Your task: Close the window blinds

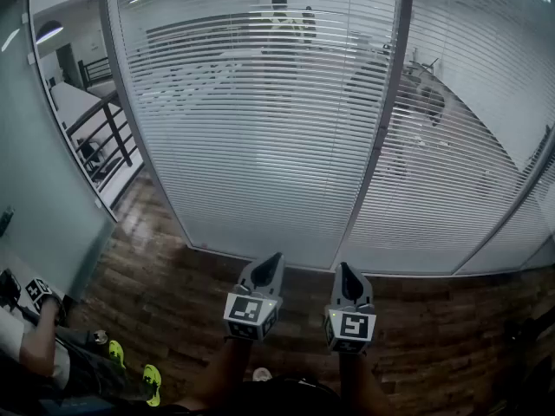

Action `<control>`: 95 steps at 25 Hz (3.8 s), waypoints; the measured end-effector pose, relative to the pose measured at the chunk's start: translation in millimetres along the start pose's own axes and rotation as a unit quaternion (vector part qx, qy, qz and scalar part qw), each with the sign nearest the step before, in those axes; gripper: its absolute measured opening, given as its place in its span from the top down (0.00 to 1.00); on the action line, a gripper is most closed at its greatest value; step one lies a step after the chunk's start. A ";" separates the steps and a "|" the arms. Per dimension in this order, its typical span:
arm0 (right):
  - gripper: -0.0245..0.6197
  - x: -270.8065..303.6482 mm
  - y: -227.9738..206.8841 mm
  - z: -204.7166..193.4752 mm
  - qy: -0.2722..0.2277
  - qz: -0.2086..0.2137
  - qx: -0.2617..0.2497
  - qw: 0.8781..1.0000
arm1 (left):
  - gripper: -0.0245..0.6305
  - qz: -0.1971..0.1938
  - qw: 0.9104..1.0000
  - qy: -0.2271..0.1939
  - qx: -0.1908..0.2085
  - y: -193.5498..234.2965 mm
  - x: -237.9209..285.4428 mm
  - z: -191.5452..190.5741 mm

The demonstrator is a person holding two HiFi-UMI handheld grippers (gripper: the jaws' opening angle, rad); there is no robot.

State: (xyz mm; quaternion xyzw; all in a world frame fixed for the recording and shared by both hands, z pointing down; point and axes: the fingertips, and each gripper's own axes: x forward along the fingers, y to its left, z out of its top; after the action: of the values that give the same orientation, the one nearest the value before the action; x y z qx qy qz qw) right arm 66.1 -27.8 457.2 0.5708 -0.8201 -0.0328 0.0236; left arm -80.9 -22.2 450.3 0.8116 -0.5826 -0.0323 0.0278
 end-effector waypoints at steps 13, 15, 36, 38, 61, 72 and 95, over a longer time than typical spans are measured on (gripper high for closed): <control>0.96 13.7 17.1 -0.9 -0.015 0.001 -0.004 1.000 | 0.96 0.003 0.999 0.003 0.037 23.1 -2.2 -6.2; 0.96 15.1 18.2 -2.8 -0.016 0.000 -0.003 1.000 | 0.96 -0.003 0.999 0.003 0.037 25.1 -2.3 -12.8; 0.96 28.4 34.3 -29.4 0.004 -0.043 0.017 0.999 | 0.96 -0.032 0.999 0.017 0.036 48.8 6.0 -36.7; 0.96 33.9 30.0 -32.9 -0.002 -0.044 0.025 0.999 | 0.96 -0.032 0.998 0.019 0.043 50.1 13.6 -38.3; 0.96 168.7 -64.1 -38.2 0.007 -0.024 -0.002 1.000 | 0.96 -0.010 0.999 0.012 0.049 61.0 173.6 -38.3; 0.96 224.0 -119.2 -37.4 -0.002 -0.008 -0.007 1.000 | 0.96 0.003 0.998 0.012 0.057 45.2 234.0 -32.4; 0.96 282.5 -141.9 -24.7 0.008 -0.082 -0.054 0.995 | 0.96 -0.048 0.998 0.005 0.050 65.6 305.8 -13.7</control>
State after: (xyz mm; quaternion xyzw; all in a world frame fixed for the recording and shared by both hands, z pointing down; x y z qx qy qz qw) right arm 102.5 -342.5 470.7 0.6342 -0.7674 -0.0741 0.0581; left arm -44.1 -332.8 463.3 0.8393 -0.5436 0.0000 -0.0112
